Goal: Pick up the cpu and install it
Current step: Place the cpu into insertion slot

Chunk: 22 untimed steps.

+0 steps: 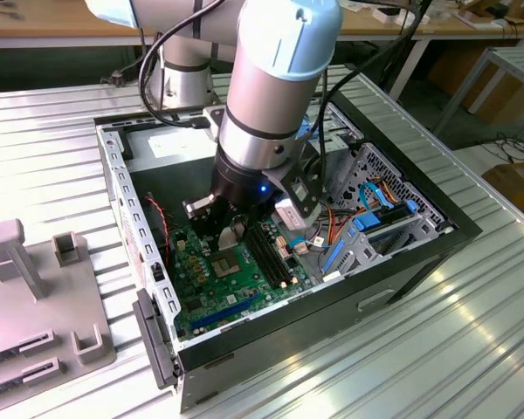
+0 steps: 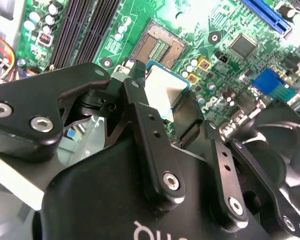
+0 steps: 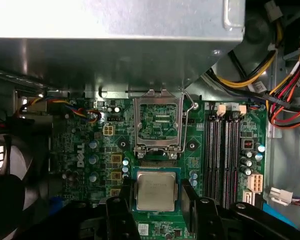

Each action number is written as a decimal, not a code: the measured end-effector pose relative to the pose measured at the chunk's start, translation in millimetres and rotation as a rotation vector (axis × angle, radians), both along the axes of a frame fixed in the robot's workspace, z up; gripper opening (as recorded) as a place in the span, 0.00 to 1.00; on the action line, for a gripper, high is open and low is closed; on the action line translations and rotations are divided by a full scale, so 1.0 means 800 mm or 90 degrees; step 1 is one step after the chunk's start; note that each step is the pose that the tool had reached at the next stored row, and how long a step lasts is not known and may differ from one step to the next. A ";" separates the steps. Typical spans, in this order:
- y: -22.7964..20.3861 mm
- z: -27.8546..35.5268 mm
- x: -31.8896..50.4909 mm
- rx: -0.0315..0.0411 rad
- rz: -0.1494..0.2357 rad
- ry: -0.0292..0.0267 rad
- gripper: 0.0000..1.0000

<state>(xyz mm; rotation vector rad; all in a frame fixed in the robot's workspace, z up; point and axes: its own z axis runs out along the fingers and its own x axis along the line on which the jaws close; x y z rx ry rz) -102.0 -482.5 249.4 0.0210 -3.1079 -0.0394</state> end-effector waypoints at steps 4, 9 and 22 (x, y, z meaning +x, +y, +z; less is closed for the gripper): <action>-0.0045 -0.0099 0.000 0.0001 0.000 0.0000 0.47; -0.0089 -0.0250 0.001 0.0000 0.000 0.0000 0.47; -0.0094 -0.0288 0.001 0.0000 0.000 0.0000 0.47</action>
